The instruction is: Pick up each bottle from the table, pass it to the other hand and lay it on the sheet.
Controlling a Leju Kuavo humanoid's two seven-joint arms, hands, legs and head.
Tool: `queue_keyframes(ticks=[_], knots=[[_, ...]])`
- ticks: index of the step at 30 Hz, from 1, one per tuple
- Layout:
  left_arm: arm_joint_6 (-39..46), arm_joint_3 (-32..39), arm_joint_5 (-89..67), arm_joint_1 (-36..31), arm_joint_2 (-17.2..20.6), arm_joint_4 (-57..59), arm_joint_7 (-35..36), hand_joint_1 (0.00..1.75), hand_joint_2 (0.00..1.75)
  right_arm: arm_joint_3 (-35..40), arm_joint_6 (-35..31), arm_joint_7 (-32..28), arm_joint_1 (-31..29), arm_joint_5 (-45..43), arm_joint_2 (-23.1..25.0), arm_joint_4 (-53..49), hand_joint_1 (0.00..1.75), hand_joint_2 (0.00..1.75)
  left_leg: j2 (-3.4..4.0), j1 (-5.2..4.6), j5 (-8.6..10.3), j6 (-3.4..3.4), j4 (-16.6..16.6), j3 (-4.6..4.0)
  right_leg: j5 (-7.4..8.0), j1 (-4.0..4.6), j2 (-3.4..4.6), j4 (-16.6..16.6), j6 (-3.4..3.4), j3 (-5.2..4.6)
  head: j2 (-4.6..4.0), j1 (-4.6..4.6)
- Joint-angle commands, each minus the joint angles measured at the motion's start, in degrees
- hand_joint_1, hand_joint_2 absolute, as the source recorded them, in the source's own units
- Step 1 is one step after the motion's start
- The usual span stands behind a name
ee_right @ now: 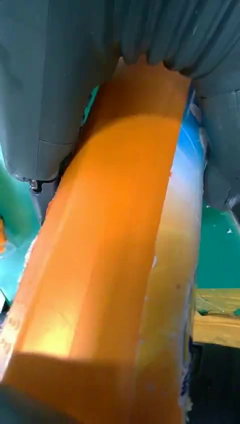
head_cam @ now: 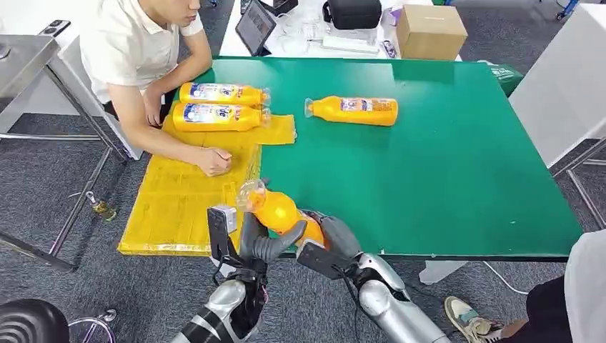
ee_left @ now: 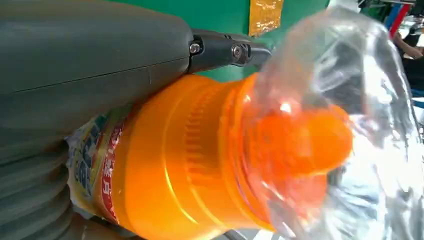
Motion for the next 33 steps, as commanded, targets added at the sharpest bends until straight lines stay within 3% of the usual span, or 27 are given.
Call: queue_keyframes(ticks=[1, 6, 12, 13, 14, 15, 17, 18, 21, 23, 24, 25, 30, 33], knots=[[-11.5, 2.2, 11.2, 0.4, 1.1, 0.0, 6.5, 0.00, 1.75, 5.1, 0.9, -1.7, -3.1, -0.9, 0.4, 1.0, 1.75, 1.75, 0.23, 0.04, -0.15, 0.07, 0.0, 0.31, -0.07, 0.09, 0.14, -0.1, -0.18, 0.26, 0.00, 0.02], [-9.9, 2.6, 13.1, 1.8, 1.0, -2.6, 8.8, 0.00, 1.75, 5.8, 0.5, -2.1, -2.9, -1.4, 0.8, 2.1, 1.75, 1.75, 0.25, 0.01, -0.14, 0.06, 0.0, 0.27, -0.07, 0.06, 0.16, 0.0, -0.19, 0.23, 0.00, -0.02], [-15.3, 1.4, 15.8, 3.8, 2.3, -9.4, 8.2, 0.00, 1.75, 5.8, 1.1, -2.4, -4.3, -2.5, 1.4, 4.7, 1.75, 1.75, 0.23, 0.02, -0.12, 0.06, 0.0, 0.19, -0.04, 0.05, 0.15, 0.0, -0.14, 0.16, 0.00, 0.00], [-15.1, 1.1, 15.3, 3.7, 2.5, -10.1, 8.0, 0.89, 1.75, 5.8, 1.2, -2.5, -4.4, -2.6, 1.5, 4.8, 1.75, 1.75, 0.31, 0.04, -0.19, 0.08, 0.0, 0.33, -0.09, 0.09, 0.19, 0.0, -0.21, 0.29, 0.00, 0.02], [-14.3, 0.9, 14.6, 3.1, 2.8, -10.2, 7.6, 1.75, 1.75, 5.8, 1.3, -2.5, -4.5, -2.8, 1.6, 4.7, 1.59, 1.75, 0.18, 0.01, -0.10, 0.06, 0.0, 0.16, -0.05, 0.04, 0.09, 0.0, -0.14, 0.14, 0.00, 0.00], [-14.1, 0.8, 14.4, 2.8, 3.0, -10.0, 7.4, 1.75, 1.75, 5.9, 1.4, -2.5, -4.4, -2.8, 1.6, 4.5, 1.33, 1.75, 0.19, 0.03, -0.16, 0.08, 0.0, 0.28, -0.10, 0.08, 0.08, 0.0, -0.20, 0.26, 0.00, 0.02], [-13.6, 1.4, 14.4, 2.5, 3.0, -9.6, 6.7, 1.75, 1.75, 5.9, 1.5, -2.5, -4.1, -3.3, 1.7, 3.9, 0.21, 1.75, 0.13, 0.04, -0.14, 0.07, 0.0, 0.28, -0.11, 0.09, 0.01, 0.0, -0.21, 0.27, 0.00, 0.00], [-12.9, 1.4, 13.6, 2.4, 3.0, -9.5, 5.8, 1.75, 1.75, 5.8, 1.6, -2.4, -4.1, -3.6, 1.6, 3.7, 0.09, 1.75, 0.09, 0.04, -0.10, 0.06, 0.0, 0.22, -0.08, 0.08, -0.02, 0.0, -0.18, 0.21, 0.00, 0.04], [-12.6, 1.4, 13.5, 2.4, 3.0, -9.4, 5.5, 1.75, 1.75, 5.8, 1.6, -2.3, -4.0, -3.7, 1.6, 3.6, 0.09, 1.75, 0.07, 0.03, -0.06, 0.05, 0.0, 0.15, -0.05, 0.06, -0.01, 0.0, -0.14, 0.14, 0.00, 0.02], [-10.5, 1.5, 11.9, 2.3, 2.9, -9.2, 3.8, 1.75, 1.75, 5.5, 1.5, -2.2, -3.7, -4.5, 1.8, 3.4, 0.00, 1.75, 0.04, 0.00, -0.05, 0.05, 0.0, 0.14, -0.06, 0.03, -0.04, 0.0, -0.12, 0.13, 0.00, 0.00], [-9.1, 1.8, 11.3, 2.2, 2.6, -9.3, 2.8, 1.75, 1.75, 5.4, 1.5, -2.2, -3.5, -4.9, 2.0, 3.0, 0.00, 1.75, 0.10, 0.04, -0.21, 0.11, 0.0, 0.52, -0.19, 0.12, -0.06, -0.1, -0.29, 0.52, 0.00, 0.00], [-8.2, 1.7, 10.2, 2.1, 2.7, -9.5, 1.7, 1.75, 1.75, 5.4, 1.4, -2.3, -3.3, -5.1, 2.0, 2.7, 0.00, 1.75, 0.04, 0.03, -0.05, 0.04, 0.0, 0.11, -0.04, 0.06, -0.03, 0.0, -0.11, 0.11, 0.00, 0.00], [-7.0, 3.1, 10.1, 2.0, 2.8, -10.4, 1.0, 1.75, 1.75, 5.4, 0.8, -3.2, -2.6, -5.8, 2.2, 1.2, 0.00, 1.75, 0.03, 0.04, -0.07, 0.03, 0.0, 0.16, -0.07, 0.07, -0.06, 0.0, -0.15, 0.16, 0.00, 0.02], [-4.9, 6.8, 11.2, 2.0, 1.8, -11.0, -0.5, 1.75, 1.75, 4.8, -1.5, -9.6, -0.7, -7.6, 3.4, -2.2, 0.00, 1.75, 0.05, 0.04, -0.07, 0.04, 0.0, 0.15, -0.07, 0.07, -0.04, 0.0, -0.15, 0.14, 0.00, 0.00]])
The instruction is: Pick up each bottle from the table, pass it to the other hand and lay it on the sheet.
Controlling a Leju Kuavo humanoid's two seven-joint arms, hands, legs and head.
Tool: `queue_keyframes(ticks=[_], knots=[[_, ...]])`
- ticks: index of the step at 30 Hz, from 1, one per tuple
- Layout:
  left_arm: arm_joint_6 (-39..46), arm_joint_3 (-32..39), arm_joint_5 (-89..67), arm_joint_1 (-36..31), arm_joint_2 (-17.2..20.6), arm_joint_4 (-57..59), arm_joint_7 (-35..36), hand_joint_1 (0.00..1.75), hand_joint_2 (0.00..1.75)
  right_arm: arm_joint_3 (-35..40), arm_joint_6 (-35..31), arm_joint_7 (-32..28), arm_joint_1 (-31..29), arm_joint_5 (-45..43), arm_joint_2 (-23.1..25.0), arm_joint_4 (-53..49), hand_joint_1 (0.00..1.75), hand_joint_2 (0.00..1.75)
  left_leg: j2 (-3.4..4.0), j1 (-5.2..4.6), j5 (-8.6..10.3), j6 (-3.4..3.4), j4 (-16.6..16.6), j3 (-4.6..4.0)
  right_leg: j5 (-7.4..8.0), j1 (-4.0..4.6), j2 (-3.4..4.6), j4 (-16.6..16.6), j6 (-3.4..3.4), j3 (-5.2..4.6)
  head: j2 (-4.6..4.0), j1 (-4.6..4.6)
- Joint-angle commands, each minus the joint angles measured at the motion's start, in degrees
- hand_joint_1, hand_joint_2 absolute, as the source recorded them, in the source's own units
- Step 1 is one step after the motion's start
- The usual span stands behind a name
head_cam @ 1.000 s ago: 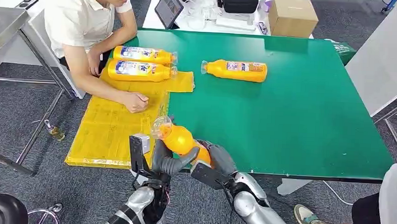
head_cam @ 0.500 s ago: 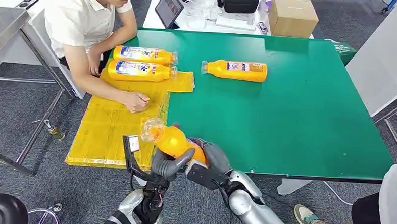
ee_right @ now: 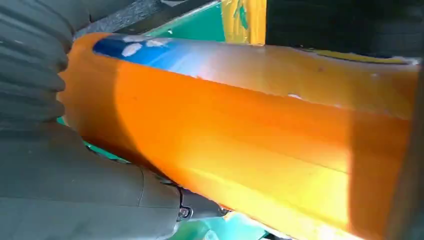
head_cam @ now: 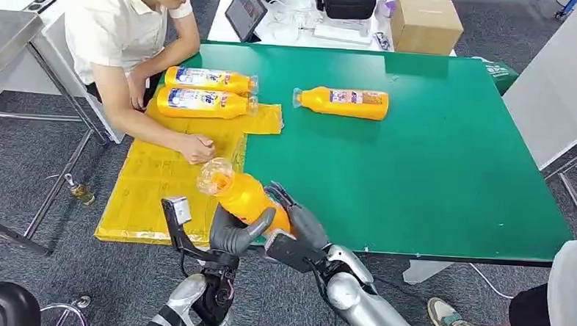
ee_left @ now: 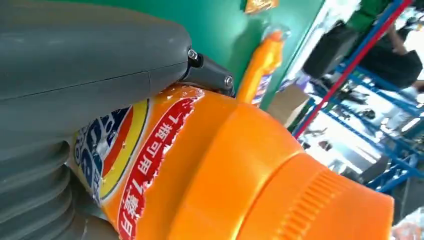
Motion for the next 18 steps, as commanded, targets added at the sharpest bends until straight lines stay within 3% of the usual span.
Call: queue_keyframes(ticks=[1, 4, 13, 15, 17, 18], knots=[[4.7, 7.1, 4.4, -3.1, -0.8, 0.1, -0.5, 1.75, 1.75, 0.9, -3.3, -8.2, 3.4, -4.5, 2.0, -6.3, 0.00, 1.75, 0.03, 0.03, -0.05, 0.03, 0.0, 0.12, -0.05, 0.06, -0.04, 0.0, -0.13, 0.12, 0.00, 0.00], [4.5, 10.4, 7.8, -5.1, 0.2, 2.4, 0.7, 1.75, 1.75, 1.2, -8.9, -7.5, 4.4, -4.4, 3.7, -10.0, 0.00, 1.75, 0.10, 0.04, -0.06, 0.02, 0.0, 0.09, -0.04, 0.06, 0.04, 0.0, -0.13, 0.07, 0.00, 0.04], [4.1, 10.6, 8.1, -5.2, -0.1, 3.1, 0.6, 1.75, 1.75, 1.3, -9.1, -7.3, 3.8, -5.0, 3.2, -9.5, 0.00, 1.75, 0.09, 0.04, -0.09, 0.08, 0.0, 0.26, -0.08, 0.07, 0.00, -0.1, -0.15, 0.25, 0.00, 0.04], [6.8, 11.4, 8.0, -5.9, 0.3, 4.5, 0.5, 1.75, 1.75, -2.2, -14.7, -9.9, 5.2, -7.4, 5.2, -10.1, 0.00, 1.75, 0.08, 0.03, -0.10, 0.07, 0.0, 0.27, -0.10, 0.04, -0.03, 0.0, -0.18, 0.26, 0.00, 0.00], [16.0, 9.0, 0.7, -9.6, 2.4, 10.8, -2.1, 1.75, 1.75, -6.0, -26.5, -15.8, 7.2, -8.3, 7.5, -12.9, 0.00, 1.75, 0.00, 0.03, -0.05, 0.03, 0.0, 0.21, -0.08, 0.04, -0.08, 0.0, -0.17, 0.22, 0.00, 0.04], [17.0, 8.6, -0.6, -11.0, 2.7, 13.0, -3.0, 1.75, 1.75, -6.1, -27.7, -16.2, 7.4, -8.7, 7.2, -14.2, 0.00, 1.75, -0.07, 0.04, -0.10, 0.04, -0.1, 0.39, -0.17, 0.08, -0.19, 0.0, -0.29, 0.41, 0.00, 0.04]])
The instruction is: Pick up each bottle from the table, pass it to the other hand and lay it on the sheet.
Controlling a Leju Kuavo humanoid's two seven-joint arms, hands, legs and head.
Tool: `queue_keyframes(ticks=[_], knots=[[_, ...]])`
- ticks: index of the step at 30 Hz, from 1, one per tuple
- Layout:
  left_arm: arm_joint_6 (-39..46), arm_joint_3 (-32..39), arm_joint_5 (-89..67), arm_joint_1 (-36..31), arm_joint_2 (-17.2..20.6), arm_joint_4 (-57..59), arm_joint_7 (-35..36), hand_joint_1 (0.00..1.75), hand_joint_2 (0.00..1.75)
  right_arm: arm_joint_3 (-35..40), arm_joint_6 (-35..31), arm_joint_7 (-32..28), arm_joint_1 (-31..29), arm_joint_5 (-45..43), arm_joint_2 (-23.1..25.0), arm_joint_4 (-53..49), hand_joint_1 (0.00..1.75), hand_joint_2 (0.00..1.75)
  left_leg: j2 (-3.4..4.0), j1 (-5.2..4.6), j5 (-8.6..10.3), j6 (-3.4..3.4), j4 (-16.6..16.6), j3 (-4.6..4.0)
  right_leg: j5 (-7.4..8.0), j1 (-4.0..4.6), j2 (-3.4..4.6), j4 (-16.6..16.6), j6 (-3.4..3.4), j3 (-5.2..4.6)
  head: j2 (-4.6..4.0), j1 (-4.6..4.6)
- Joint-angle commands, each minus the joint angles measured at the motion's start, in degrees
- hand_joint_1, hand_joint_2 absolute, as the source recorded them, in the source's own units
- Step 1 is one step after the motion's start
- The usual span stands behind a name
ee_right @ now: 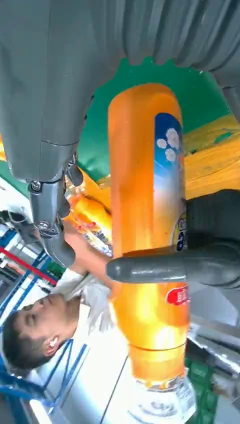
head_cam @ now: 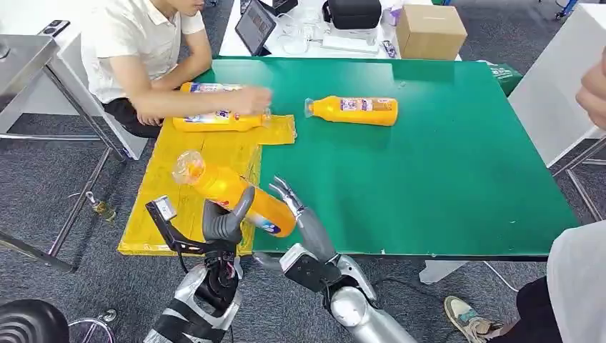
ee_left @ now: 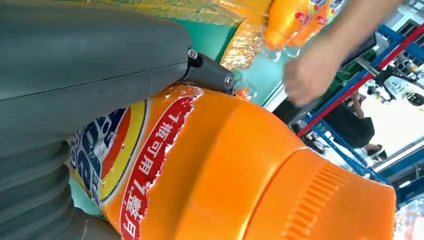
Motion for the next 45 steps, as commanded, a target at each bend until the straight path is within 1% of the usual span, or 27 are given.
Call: queue_keyframes(ticks=[1, 2, 3, 4, 6, 7, 8, 9, 11, 12, 13, 14, 17, 18, 19, 25, 26, 27, 30, 31, 35, 37, 38, 39, 40, 41, 45], knots=[[23.1, -0.8, -19.2, -12.0, 2.6, 19.8, -12.2, 1.75, 1.75, -12.1, -21.9, -11.2, 5.4, -2.7, 6.3, -11.8, 0.00, 1.75, -0.06, 0.01, -0.01, 0.02, -0.1, 0.16, -0.06, 0.04, -0.12, 0.0, -0.14, 0.16, 0.00, -0.04], [23.1, 9.2, -31.0, -13.7, -0.4, 24.3, -15.0, 1.75, 1.75, -14.3, -21.9, -11.2, 6.4, -2.7, 7.6, -15.2, 0.00, 1.75, -0.20, 0.03, -0.04, 0.02, 0.0, 0.21, -0.15, 0.08, -0.30, 0.1, -0.24, 0.24, 0.00, -0.02], [23.1, 13.7, -37.7, -14.6, -1.6, 25.3, -15.0, 1.75, 1.75, -15.6, -21.9, -11.2, 6.8, -2.1, 8.2, -18.4, 0.00, 1.75, -0.21, 0.05, -0.07, 0.03, 0.0, 0.30, -0.18, 0.12, -0.33, 0.1, -0.29, 0.35, 0.00, -0.02], [23.1, 13.2, -39.5, -16.4, -1.2, 26.6, -13.0, 1.75, 1.75, -18.2, -21.9, -11.2, 7.0, 2.4, 9.8, -23.3, 0.00, 1.75, -0.14, 0.05, -0.06, 0.02, 0.0, 0.21, -0.15, 0.11, -0.25, 0.1, -0.26, 0.21, 0.00, -0.07], [23.1, 12.0, -44.9, -18.5, 0.2, 28.4, -11.0, 1.75, 1.75, -18.7, -21.9, -11.2, 6.6, 2.6, 10.4, -29.3, 0.00, 1.75, -0.07, 0.08, -0.10, 0.03, 0.2, 0.07, -0.16, 0.14, -0.19, 0.2, -0.25, 0.04, 0.00, -0.02], [23.1, 12.4, -55.5, -20.1, 0.8, 30.0, -7.4, 1.75, 1.75, -19.3, -21.9, -11.2, 6.3, 6.1, 11.3, -33.2, 0.00, 1.75, -0.06, 0.06, -0.04, 0.01, 0.2, -0.05, -0.13, 0.10, -0.16, 0.3, -0.18, -0.08, 0.00, -0.04], [23.1, 15.1, -66.7, -21.2, 0.6, 30.5, -3.1, 1.75, 1.75, -18.8, -21.9, -11.2, 6.2, 7.1, 11.6, -33.7, 0.00, 1.75, -0.07, 0.02, 0.03, 0.01, 0.1, -0.05, -0.07, 0.05, -0.14, 0.2, -0.11, -0.08, 0.00, -0.02], [23.1, 14.6, -75.8, -21.8, 0.9, 32.2, 1.1, 1.75, 1.75, -18.1, -21.9, -11.2, 6.2, 7.6, 11.3, -32.8, 0.00, 1.75, -0.02, 0.05, -0.04, 0.03, 0.2, 0.08, -0.14, 0.10, -0.12, 0.2, -0.19, 0.04, 0.00, -0.02], [23.1, 11.8, -81.7, -23.9, 2.1, 35.9, 4.9, 1.75, 1.75, -17.6, -21.9, -11.2, 6.1, 8.4, 11.1, -31.0, 0.00, 1.75, 0.00, 0.06, -0.01, 0.04, 0.1, 0.15, -0.06, 0.10, -0.09, 0.1, -0.17, 0.13, 0.00, 0.00], [23.1, 10.7, -84.3, -23.8, 2.9, 35.9, 6.7, 1.75, 1.75, -17.5, -21.5, -10.1, 4.7, 10.5, 13.4, -28.9, 0.00, 1.75, -0.06, 0.07, 0.03, 0.03, 0.0, 0.12, -0.05, 0.10, -0.15, 0.0, -0.13, 0.13, 0.00, 0.00], [23.1, 9.6, -92.1, -25.3, 3.3, 37.3, 11.8, 1.75, 1.75, -17.1, -21.9, -11.2, 6.1, 6.1, 10.6, -28.2, 0.00, 1.75, -0.06, 0.11, -0.05, 0.07, 0.0, 0.30, -0.12, 0.16, -0.18, 0.0, -0.21, 0.34, 0.00, 0.00], [22.9, 8.3, -94.6, -26.3, 3.5, 38.9, 13.9, 1.75, 1.75, -17.0, -21.9, -11.2, 6.3, 5.0, 10.5, -27.5, 0.00, 1.75, -0.03, 0.06, 0.03, 0.03, 0.0, 0.23, -0.05, 0.09, -0.11, 0.0, -0.16, 0.24, 0.00, -0.02], [18.5, 5.3, -98.8, -29.3, 4.0, 42.5, 19.6, 1.75, 1.75, -17.1, -21.9, -11.2, 6.3, 3.2, 9.9, -26.5, 0.00, 1.75, -0.03, 0.12, -0.01, 0.03, 0.0, 0.31, -0.06, 0.17, -0.14, 0.0, -0.22, 0.35, 0.00, -0.02], [18.5, 5.3, -98.8, -29.3, 4.0, 42.5, 19.6, 1.75, 1.75, -17.1, -21.9, -11.2, 6.3, 3.2, 9.9, -26.5, 0.00, 1.75, -0.02, 0.12, -0.04, 0.04, 0.0, 0.38, -0.09, 0.19, -0.14, 0.0, -0.27, 0.40, 0.00, -0.04], [18.5, 5.3, -98.8, -29.3, 4.0, 42.5, 19.6, 1.75, 1.75, -17.1, -21.9, -11.2, 6.3, 3.2, 9.9, -26.5, 0.00, 1.75, -0.04, 0.06, 0.05, 0.01, 0.0, 0.13, -0.01, 0.10, -0.10, 0.0, -0.12, 0.13, 0.00, 0.00], [18.5, 5.3, -98.8, -29.3, 4.0, 42.5, 19.6, 1.75, 1.75, -17.1, -21.9, -11.2, 6.3, 3.2, 9.9, -26.5, 0.00, 1.75, 0.08, 0.07, -0.03, 0.05, 0.0, 0.30, -0.07, 0.12, -0.01, 0.0, -0.17, 0.27, 0.00, 0.00], [17.3, 5.0, -99.6, -29.9, 4.0, 43.4, 21.6, 1.75, 1.75, -17.3, -21.9, -11.2, 6.3, 2.9, 9.9, -26.5, 0.00, 1.75, 0.07, 0.06, 0.00, 0.04, 0.0, 0.23, -0.04, 0.11, -0.01, 0.0, -0.14, 0.20, 0.00, -0.02], [13.9, 3.3, -102.2, -31.5, 4.3, 45.7, 26.3, 1.75, 1.75, -17.4, -21.9, -11.2, 6.1, 2.0, 9.9, -26.3, 0.00, 1.75, 0.08, 0.09, -0.06, 0.07, 0.0, 0.35, -0.09, 0.15, -0.03, 0.0, -0.20, 0.33, 0.00, -0.02], [5.0, 0.0, -107.2, -35.3, 5.0, 50.6, 34.0, 1.75, 1.75, -16.0, -21.9, -11.2, 5.4, 0.6, 9.1, -26.2, 0.00, 1.75, 0.03, 0.08, 0.04, 0.03, 0.0, 0.11, -0.02, 0.12, -0.05, 0.1, -0.13, 0.10, 0.00, -0.02], [2.5, -1.0, -108.8, -36.1, 5.1, 51.8, 36.3, 1.75, 1.75, -15.5, -21.9, -11.2, 5.2, 0.5, 9.0, -25.8, 0.00, 1.75, 0.05, 0.10, -0.01, 0.06, 0.1, 0.25, -0.06, 0.15, -0.06, 0.1, -0.19, 0.25, 0.00, 0.00], [-3.9, -2.7, -111.2, -36.4, 4.7, 53.6, 38.8, 1.75, 1.75, -14.9, -21.9, -11.2, 5.1, -0.5, 8.5, -24.0, 0.00, 1.75, 0.13, 0.09, -0.02, 0.06, 0.0, 0.28, -0.03, 0.15, 0.03, 0.0, -0.21, 0.27, 0.00, -0.02], [-6.0, -0.2, -108.5, -35.6, 4.3, 52.7, 37.3, 1.75, 1.75, -14.7, -21.9, -11.2, 5.1, -0.9, 8.0, -24.0, 0.00, 1.75, 0.11, 0.09, 0.00, 0.04, 0.0, 0.30, -0.03, 0.14, 0.01, 0.0, -0.19, 0.30, 0.00, -0.02], [-5.1, 1.3, -107.0, -35.2, 4.1, 52.2, 36.6, 0.56, 1.75, -14.6, -21.9, -11.2, 5.2, -0.9, 7.9, -24.1, 0.00, 1.75, 0.07, 0.08, 0.04, 0.02, 0.0, 0.20, -0.01, 0.12, -0.01, 0.0, -0.14, 0.20, 0.00, 0.00], [-7.1, 3.5, -104.1, -35.1, 3.7, 52.5, 33.8, 0.14, 1.75, -14.3, -21.9, -11.2, 5.3, -1.1, 7.7, -24.2, 0.00, 1.75, 0.13, 0.09, -0.02, 0.04, 0.0, 0.31, -0.05, 0.14, 0.03, 0.0, -0.18, 0.31, 0.00, -0.02], [-9.2, 4.9, -102.2, -35.2, 3.5, 52.6, 31.7, 0.17, 1.75, -13.8, -21.9, -11.2, 5.3, -1.3, 7.3, -24.1, 0.00, 1.75, 0.17, 0.10, -0.08, 0.07, 0.0, 0.45, -0.10, 0.16, 0.05, -0.1, -0.23, 0.45, 0.00, 0.00], [-9.6, 5.2, -101.7, -35.3, 3.5, 52.4, 31.0, 0.10, 1.75, -13.7, -21.9, -11.2, 5.3, -1.3, 7.3, -24.0, 0.00, 1.75, 0.15, 0.08, -0.01, 0.04, 0.0, 0.23, -0.03, 0.13, 0.07, 0.0, -0.15, 0.22, 0.00, -0.04], [-9.6, 5.2, -101.7, -35.3, 3.5, 52.4, 31.0, 0.10, 1.75, -13.7, -21.9, -11.2, 5.3, -1.3, 7.3, -24.0, 0.00, 1.75, 0.11, 0.07, -0.01, 0.05, 0.0, 0.27, -0.06, 0.12, 0.01, 0.0, -0.17, 0.28, 0.00, -0.02]])
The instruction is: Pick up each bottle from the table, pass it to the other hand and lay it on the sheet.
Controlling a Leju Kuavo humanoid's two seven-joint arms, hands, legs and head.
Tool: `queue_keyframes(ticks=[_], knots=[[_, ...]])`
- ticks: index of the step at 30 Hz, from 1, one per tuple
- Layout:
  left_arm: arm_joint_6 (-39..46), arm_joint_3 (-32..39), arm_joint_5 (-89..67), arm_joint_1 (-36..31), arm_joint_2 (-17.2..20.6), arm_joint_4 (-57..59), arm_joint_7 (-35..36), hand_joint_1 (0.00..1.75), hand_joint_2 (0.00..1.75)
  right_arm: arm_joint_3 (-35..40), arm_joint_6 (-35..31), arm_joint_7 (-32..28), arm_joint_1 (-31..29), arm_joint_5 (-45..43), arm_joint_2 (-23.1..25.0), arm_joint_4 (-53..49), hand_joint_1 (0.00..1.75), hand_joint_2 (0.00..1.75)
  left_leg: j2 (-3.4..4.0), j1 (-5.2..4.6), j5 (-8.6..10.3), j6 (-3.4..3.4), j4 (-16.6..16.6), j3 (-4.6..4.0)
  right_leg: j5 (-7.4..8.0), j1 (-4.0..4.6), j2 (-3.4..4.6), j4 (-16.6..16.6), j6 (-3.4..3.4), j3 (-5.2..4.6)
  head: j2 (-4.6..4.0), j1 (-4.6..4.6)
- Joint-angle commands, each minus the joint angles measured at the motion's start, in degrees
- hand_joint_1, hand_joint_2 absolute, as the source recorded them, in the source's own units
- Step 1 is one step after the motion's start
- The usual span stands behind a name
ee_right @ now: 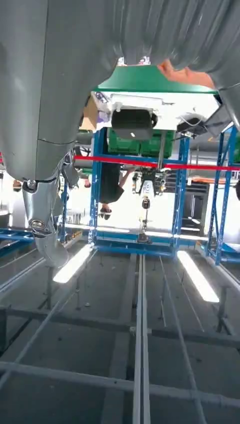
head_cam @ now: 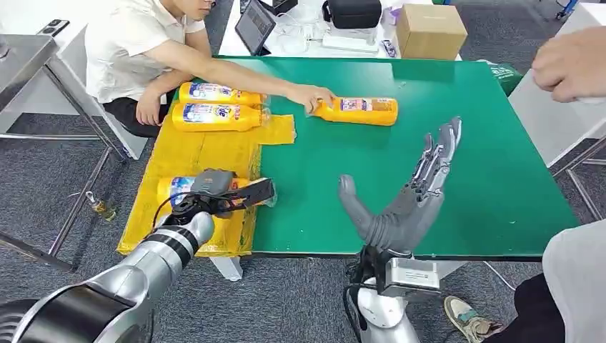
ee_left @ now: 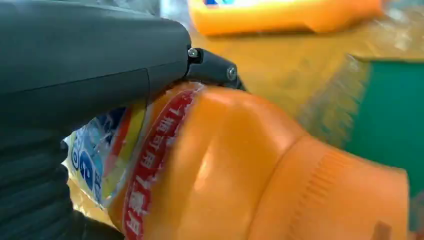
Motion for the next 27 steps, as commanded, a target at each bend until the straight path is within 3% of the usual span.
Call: queue_keyframes(ticks=[1, 4, 8, 13, 16, 27], knots=[[-1.6, 2.7, 1.6, -3.4, -0.5, 5.2, -1.5, 0.10, 1.75, 1.3, 0.1, 0.0, -1.7, -0.4, -2.7, 2.8, 0.00, 1.75, 0.10, 0.03, -0.09, 0.06, 0.0, 0.19, -0.04, 0.07, 0.03, 0.0, -0.12, 0.19, 0.00, 0.00], [-3.7, 2.4, 1.7, -4.0, -0.7, 5.3, -2.5, 0.00, 1.75, 1.5, 0.1, 0.0, -2.0, -0.9, -2.8, 3.4, 0.00, 1.75, 0.09, 0.06, -0.12, 0.08, 0.0, 0.31, -0.08, 0.12, -0.02, 0.0, -0.20, 0.33, 0.00, -0.02], [-3.8, 2.3, 2.0, -4.4, -1.4, 4.8, -3.3, 0.00, 1.75, 1.8, 0.1, 0.0, -2.1, -1.0, -3.1, 3.8, 0.00, 1.75, 0.08, 0.07, -0.12, 0.09, 0.0, 0.26, -0.07, 0.12, -0.03, 0.0, -0.18, 0.29, 0.00, 0.00], [-4.6, 4.5, 6.6, -4.2, -3.3, 2.2, -11.8, 0.00, 1.75, 1.8, 0.1, 0.0, -1.5, -2.1, -3.9, 3.7, 0.00, 1.75, 0.02, 0.03, -0.06, 0.06, 0.0, 0.13, -0.04, 0.06, -0.04, -0.1, -0.10, 0.17, 0.00, -0.02], [4.8, 1.0, 3.9, -2.6, -4.2, -1.4, -13.8, 0.00, 1.75, 1.3, 0.1, 0.0, -1.0, -1.6, -3.8, 3.9, 0.00, 1.75, -0.01, 0.03, -0.08, 0.08, 0.0, 0.18, -0.07, 0.07, -0.08, -0.1, -0.12, 0.23, 0.00, 0.00], [16.2, -5.5, 3.5, 6.2, -5.4, -15.8, -18.8, 0.00, 1.75, -0.5, 0.1, 0.0, 1.2, 0.3, -3.9, 3.8, 0.00, 1.75, 0.00, 0.01, -0.10, 0.10, -0.1, 0.34, -0.08, 0.06, -0.08, -0.2, -0.14, 0.38, 0.00, -0.02]])
